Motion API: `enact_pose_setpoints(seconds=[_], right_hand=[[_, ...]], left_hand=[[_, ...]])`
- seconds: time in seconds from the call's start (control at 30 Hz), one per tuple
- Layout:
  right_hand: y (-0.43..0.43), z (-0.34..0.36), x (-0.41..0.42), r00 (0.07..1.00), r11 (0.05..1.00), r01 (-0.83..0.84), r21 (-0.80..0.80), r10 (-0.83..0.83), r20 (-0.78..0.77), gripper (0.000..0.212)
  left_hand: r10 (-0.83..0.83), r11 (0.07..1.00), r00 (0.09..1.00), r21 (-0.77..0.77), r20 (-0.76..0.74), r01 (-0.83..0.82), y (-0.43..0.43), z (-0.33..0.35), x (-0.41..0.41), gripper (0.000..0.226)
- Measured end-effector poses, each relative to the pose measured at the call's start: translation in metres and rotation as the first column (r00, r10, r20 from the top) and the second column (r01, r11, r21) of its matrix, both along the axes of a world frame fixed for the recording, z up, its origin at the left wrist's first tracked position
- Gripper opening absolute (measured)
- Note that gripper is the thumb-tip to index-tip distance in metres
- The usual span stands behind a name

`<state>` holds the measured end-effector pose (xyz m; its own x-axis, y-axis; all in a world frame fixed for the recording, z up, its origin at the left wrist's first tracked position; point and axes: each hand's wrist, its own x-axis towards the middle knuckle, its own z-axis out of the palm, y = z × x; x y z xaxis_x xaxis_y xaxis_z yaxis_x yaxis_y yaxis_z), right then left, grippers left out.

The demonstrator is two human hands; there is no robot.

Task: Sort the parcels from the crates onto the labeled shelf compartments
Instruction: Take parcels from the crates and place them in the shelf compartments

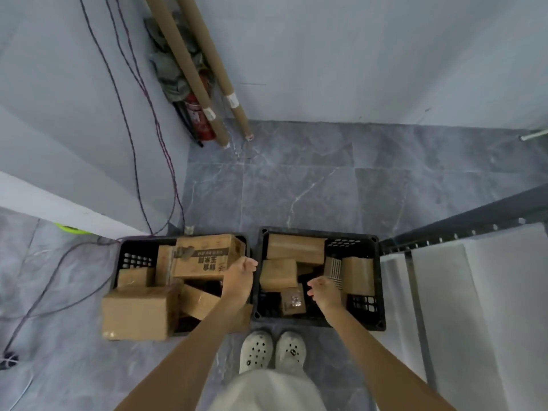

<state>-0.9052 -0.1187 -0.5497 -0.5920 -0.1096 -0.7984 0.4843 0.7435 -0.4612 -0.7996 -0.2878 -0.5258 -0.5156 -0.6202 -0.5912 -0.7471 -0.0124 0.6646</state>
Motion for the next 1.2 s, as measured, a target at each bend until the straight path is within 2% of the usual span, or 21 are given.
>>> enact_pose_setpoints(seconds=[0.13, 0.23, 0.33, 0.47, 0.57, 0.67, 0.8, 0.97, 1.03, 1.1, 1.2], right_hand=[[-0.002, -0.098, -0.013, 0.999, 0.996, -0.041, 0.079, 0.039, 0.021, 0.017], [-0.011, -0.148, -0.020, 0.999, 0.994, -0.004, 0.111, -0.001, 0.044, 0.012], [-0.015, -0.196, -0.023, 0.994, 0.992, 0.029, 0.119, -0.041, 0.103, 0.015], [-0.021, -0.242, -0.017, 0.979, 0.995, 0.066, 0.074, -0.079, 0.187, 0.056], [-0.024, -0.264, -0.011, 0.954, 0.986, 0.161, 0.044, -0.167, 0.250, 0.064], [-0.020, -0.266, -0.009, 0.916, 0.956, 0.293, 0.000, -0.281, 0.288, 0.062], [0.002, -0.222, -0.017, 0.848, 0.887, 0.452, -0.093, -0.395, 0.353, 0.054], [0.028, -0.106, -0.042, 0.817, 0.819, 0.502, -0.278, -0.343, 0.464, 0.038], [0.031, -0.049, -0.050, 0.828, 0.786, 0.496, -0.368, -0.301, 0.473, 0.031], [0.029, 0.012, -0.057, 0.835, 0.736, 0.499, -0.457, -0.267, 0.481, 0.034], [0.022, 0.102, -0.064, 0.885, 0.662, 0.449, -0.599, -0.240, 0.398, 0.039]], left_hand=[[0.068, 0.994, 0.998, 0.084, -0.008, -0.067, 0.007, -0.086, -0.005, 0.023], [0.136, 0.979, 0.991, 0.154, 0.010, -0.136, 0.013, -0.141, -0.001, 0.026], [0.228, 0.947, 0.973, 0.225, 0.036, -0.230, 0.014, -0.183, 0.005, 0.033], [0.281, 0.933, 0.959, 0.221, 0.043, -0.283, 0.010, -0.222, 0.000, 0.033], [0.300, 0.919, 0.954, 0.270, -0.001, -0.289, 0.010, -0.229, -0.008, 0.026], [0.314, 0.909, 0.949, 0.295, -0.019, -0.295, 0.013, -0.225, -0.013, 0.021], [0.344, 0.890, 0.938, 0.305, 0.040, -0.339, 0.022, -0.186, -0.008, 0.020], [0.327, 0.895, 0.939, 0.283, 0.105, -0.344, 0.030, -0.099, -0.009, 0.024], [0.333, 0.873, 0.937, 0.344, 0.103, -0.347, 0.033, -0.047, -0.021, 0.032], [0.351, 0.832, 0.928, 0.413, 0.125, -0.370, 0.031, 0.014, -0.037, 0.041], [0.360, 0.738, 0.915, 0.546, 0.180, -0.397, 0.021, 0.104, -0.056, 0.062]])
